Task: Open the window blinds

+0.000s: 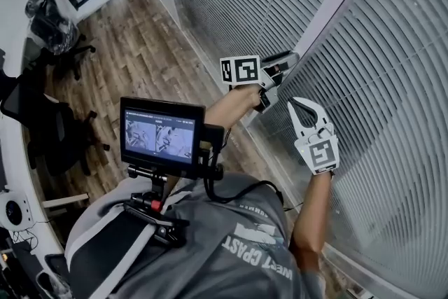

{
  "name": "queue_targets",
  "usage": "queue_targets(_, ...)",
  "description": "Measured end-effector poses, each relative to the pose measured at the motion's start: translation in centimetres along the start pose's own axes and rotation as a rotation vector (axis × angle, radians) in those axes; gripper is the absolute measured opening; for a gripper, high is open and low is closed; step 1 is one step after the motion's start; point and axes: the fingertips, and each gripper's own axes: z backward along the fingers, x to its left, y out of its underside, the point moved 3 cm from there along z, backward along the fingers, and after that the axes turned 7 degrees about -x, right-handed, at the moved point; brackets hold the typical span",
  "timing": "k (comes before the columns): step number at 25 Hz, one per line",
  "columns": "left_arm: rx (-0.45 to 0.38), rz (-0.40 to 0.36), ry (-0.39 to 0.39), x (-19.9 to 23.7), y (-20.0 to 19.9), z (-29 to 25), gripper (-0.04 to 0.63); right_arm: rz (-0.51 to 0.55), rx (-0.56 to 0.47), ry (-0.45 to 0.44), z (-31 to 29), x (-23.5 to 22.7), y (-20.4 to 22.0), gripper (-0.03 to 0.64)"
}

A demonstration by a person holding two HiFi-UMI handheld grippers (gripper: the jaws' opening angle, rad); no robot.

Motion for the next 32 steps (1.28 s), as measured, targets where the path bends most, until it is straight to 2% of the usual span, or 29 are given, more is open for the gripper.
queue_targets(1, -0.022, 0.060, 0.005, 0.1, 0.0, 0.0, 0.127, -0.002, -0.001, -0.001, 0.0, 0.0, 0.0, 0.003)
queue_targets(2, -0.029, 0.070, 0.010, 0.0, 0.0, 0.0, 0.129, -0.004, -0.003, -0.001, -0.1, 0.0, 0.0, 0.003)
queue_targets(3, -0.021, 0.030, 0.013, -0.1, 0.0, -0.1, 0.130, -0.006, -0.005, -0.003, -0.1, 0.0, 0.0, 0.003)
queue_targets(4, 0.003, -0.063, 0.008, -0.2, 0.0, -0.1, 0.132, -0.007, -0.005, -0.005, -0.2, 0.1, 0.0, 0.003)
queue_targets(5, 0.039, -0.212, -0.008, -0.4, 0.1, -0.1, 0.133, -0.007, -0.005, -0.007, -0.2, 0.2, 0.0, 0.003)
queue_targets(6, 0.083, -0.422, -0.038, -0.7, 0.3, -0.1, 0.141, -0.006, -0.005, -0.009, -0.3, 0.2, 0.1, 0.003)
queue_targets(9, 0.207, -1.210, -0.128, -1.7, 0.6, 0.2, 0.196, -0.007, -0.001, -0.007, -0.1, 0.4, 0.3, 0.003)
queue_targets(10, 0.238, -1.418, -0.138, -2.1, 0.9, 0.2, 0.199, -0.008, -0.002, -0.005, -0.1, 0.3, 0.3, 0.003)
queue_targets(11, 0.266, -1.574, -0.137, -2.4, 1.2, 0.1, 0.198, -0.008, -0.002, -0.001, 0.0, 0.3, 0.3, 0.003)
queue_targets(12, 0.290, -1.680, -0.130, -2.7, 1.6, 0.0, 0.187, -0.008, 0.000, 0.001, 0.1, 0.2, 0.3, 0.003)
queue_targets(13, 0.307, -1.740, -0.124, -2.8, 2.0, -0.1, 0.145, -0.007, 0.003, 0.002, 0.1, 0.2, 0.3, 0.003)
queue_targets(15, 0.312, -1.765, -0.124, -2.8, 2.3, -0.1, 0.129, -0.006, 0.005, 0.002, 0.1, 0.2, 0.2, 0.003)
queue_targets(17, 0.304, -1.716, -0.124, -2.8, 2.2, 0.0, 0.127, -0.005, 0.004, 0.003, 0.1, 0.2, 0.2, 0.003)
queue_targets(18, 0.293, -1.656, -0.120, -2.7, 2.2, 0.0, 0.127, -0.004, 0.002, 0.004, 0.1, 0.1, 0.2, 0.003)
queue_targets(19, 0.275, -1.551, -0.113, -2.6, 2.0, 0.0, 0.127, -0.003, -0.001, 0.005, 0.1, 0.1, 0.3, 0.003)
queue_targets(20, 0.247, -1.392, -0.102, -2.4, 1.8, 0.0, 0.127, -0.003, -0.005, 0.006, 0.1, 0.1, 0.3, 0.003)
queue_targets(21, 0.212, -1.186, -0.086, -2.1, 1.4, 0.1, 0.127, -0.003, -0.007, 0.006, 0.0, 0.1, 0.2, 0.003)
queue_targets(24, 0.091, -0.457, -0.026, -1.0, 0.4, 0.1, 0.127, 0.000, -0.006, 0.001, -0.2, 0.0, 0.0, 0.003)
queue_targets(25, 0.052, -0.250, -0.006, -0.7, 0.2, 0.1, 0.129, -0.001, -0.006, 0.001, -0.2, -0.1, 0.0, 0.003)
queue_targets(26, 0.019, -0.099, 0.009, -0.5, 0.2, 0.1, 0.128, -0.003, -0.007, 0.001, -0.2, -0.1, 0.0, 0.003)
queue_targets(27, -0.005, -0.005, 0.018, -0.4, 0.1, 0.2, 0.129, -0.004, -0.008, 0.001, -0.3, -0.1, 0.0, 0.003)
queue_targets(28, -0.020, 0.046, 0.023, -0.3, 0.2, 0.2, 0.127, -0.004, -0.008, 0.000, -0.3, -0.1, 0.1, 0.003)
queue_targets(29, -0.027, 0.067, 0.025, -0.2, 0.2, 0.2, 0.128, -0.003, -0.008, -0.002, -0.3, 0.0, 0.1, 0.003)
queue_targets(32, -0.028, 0.059, 0.025, -0.2, 0.2, 0.3, 0.127, -0.003, -0.009, -0.005, -0.4, 0.1, 0.2, 0.003)
